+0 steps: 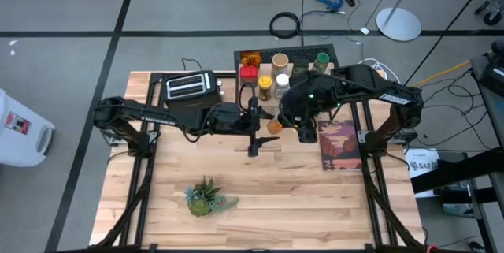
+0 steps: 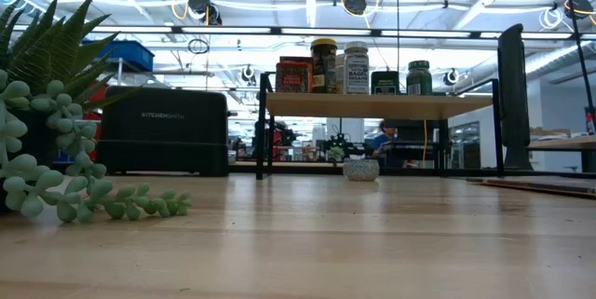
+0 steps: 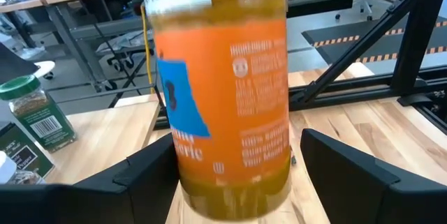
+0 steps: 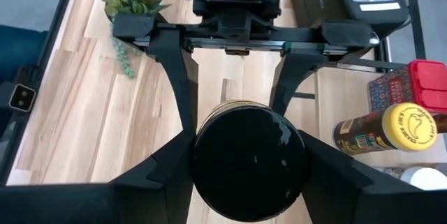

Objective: Shelf spices
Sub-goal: Put the orange seasoning bottle on the shelf

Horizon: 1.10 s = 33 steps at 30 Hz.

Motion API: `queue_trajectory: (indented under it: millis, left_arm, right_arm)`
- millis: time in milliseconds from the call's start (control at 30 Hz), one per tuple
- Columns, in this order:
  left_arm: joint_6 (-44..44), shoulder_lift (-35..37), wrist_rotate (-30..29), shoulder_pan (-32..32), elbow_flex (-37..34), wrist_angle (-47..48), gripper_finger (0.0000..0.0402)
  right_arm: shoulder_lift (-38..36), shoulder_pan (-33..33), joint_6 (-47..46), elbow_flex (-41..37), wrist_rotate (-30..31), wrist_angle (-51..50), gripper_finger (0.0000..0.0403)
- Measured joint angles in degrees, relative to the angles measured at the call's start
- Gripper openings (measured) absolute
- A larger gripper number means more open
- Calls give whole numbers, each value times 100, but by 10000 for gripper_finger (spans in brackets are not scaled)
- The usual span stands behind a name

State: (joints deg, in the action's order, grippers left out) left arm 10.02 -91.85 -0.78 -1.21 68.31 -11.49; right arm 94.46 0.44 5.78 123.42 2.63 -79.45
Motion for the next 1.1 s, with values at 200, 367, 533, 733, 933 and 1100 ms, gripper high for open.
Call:
queue_trajectory:
  millis: [200, 367, 533, 733, 933, 1100]
  left_arm:
    - [-2, 2, -19, 2, -2, 26, 296]
    - [25, 4, -121, 2, -4, 144, 296]
    - [62, -74, -83, -30, -39, 348, 296]
    - [75, -205, -186, -9, -31, 418, 296]
    - [85, -311, -190, -8, -22, 326, 296]
    - [81, -360, -118, -9, -22, 305, 296]
  right_arm:
    - [-176, -33, -31, 0, 1, 86, 199]
    - [-276, -85, -63, 0, 21, 133, 199]
    - [-444, -156, -39, 15, 423, 194, 199]
    - [-602, -352, -60, 7, 304, 150, 198]
    - [-626, -681, -59, 7, 214, -146, 198]
    - [-628, -1062, 29, 7, 230, -324, 198]
